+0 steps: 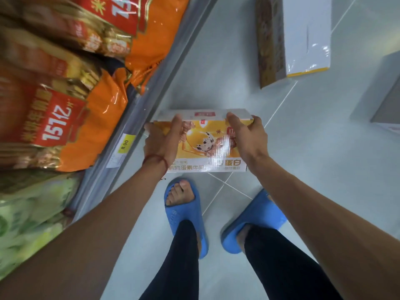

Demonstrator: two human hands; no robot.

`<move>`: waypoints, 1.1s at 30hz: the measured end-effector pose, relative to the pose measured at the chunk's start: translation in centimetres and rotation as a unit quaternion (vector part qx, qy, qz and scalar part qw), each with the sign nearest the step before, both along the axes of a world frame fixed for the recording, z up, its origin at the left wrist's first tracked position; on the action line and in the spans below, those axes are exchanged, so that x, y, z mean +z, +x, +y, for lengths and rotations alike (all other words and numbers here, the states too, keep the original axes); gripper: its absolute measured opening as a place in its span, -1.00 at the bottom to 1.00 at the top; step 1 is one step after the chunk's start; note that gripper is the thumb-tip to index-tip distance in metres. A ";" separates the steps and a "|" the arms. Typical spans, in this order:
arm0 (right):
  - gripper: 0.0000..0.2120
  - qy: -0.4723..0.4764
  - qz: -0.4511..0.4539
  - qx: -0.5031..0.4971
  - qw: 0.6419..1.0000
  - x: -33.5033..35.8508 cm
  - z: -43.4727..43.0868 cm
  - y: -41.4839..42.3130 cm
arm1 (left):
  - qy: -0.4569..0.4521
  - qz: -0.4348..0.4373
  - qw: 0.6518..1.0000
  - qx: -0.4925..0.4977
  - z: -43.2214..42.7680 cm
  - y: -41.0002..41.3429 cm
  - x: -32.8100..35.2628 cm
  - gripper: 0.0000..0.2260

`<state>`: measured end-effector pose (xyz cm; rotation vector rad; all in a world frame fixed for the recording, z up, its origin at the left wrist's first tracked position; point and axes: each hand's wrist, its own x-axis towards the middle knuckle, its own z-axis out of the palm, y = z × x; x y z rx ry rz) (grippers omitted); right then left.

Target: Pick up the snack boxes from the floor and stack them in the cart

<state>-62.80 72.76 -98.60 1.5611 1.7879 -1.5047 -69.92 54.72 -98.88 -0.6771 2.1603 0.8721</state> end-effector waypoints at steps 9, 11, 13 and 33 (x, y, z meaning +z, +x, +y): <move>-0.42 0.032 0.017 -0.025 0.999 6.0 2.1 5.3 | 0.035 0.004 0.999 0.020 0.2 2.4 5.0 -0.51; -0.40 0.031 0.022 -0.025 0.999 6.0 2.2 6.0 | 0.047 -0.003 0.999 0.010 0.6 2.6 5.2 -0.52; -0.36 0.032 0.025 -0.021 0.999 5.3 2.3 6.6 | 0.054 -0.013 0.998 -0.022 0.8 2.8 4.8 -0.49; -0.14 -0.137 0.053 -0.060 0.987 3.2 3.1 10.5 | 0.110 -0.018 0.989 -0.101 1.7 3.0 3.6 -0.23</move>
